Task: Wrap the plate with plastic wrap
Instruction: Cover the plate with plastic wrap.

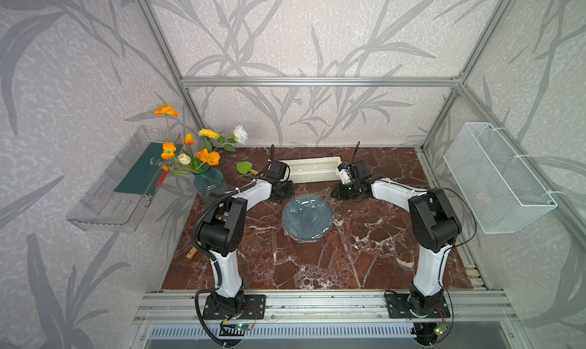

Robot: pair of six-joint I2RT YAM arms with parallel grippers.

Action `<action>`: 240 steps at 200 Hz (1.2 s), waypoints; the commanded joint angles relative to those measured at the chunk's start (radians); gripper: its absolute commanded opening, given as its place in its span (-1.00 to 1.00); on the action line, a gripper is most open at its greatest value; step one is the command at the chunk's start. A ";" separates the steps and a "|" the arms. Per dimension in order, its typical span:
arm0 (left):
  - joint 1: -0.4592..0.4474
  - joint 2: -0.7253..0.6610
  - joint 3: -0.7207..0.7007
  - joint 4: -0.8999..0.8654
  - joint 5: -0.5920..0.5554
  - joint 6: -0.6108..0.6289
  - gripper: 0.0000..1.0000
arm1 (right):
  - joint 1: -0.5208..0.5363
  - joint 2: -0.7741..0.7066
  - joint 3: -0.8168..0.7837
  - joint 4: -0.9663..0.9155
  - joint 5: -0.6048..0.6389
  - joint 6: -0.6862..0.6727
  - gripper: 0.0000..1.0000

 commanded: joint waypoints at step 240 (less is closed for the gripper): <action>0.123 -0.120 -0.195 0.217 0.307 -0.180 0.12 | 0.005 0.146 0.002 0.213 -0.039 0.036 -0.93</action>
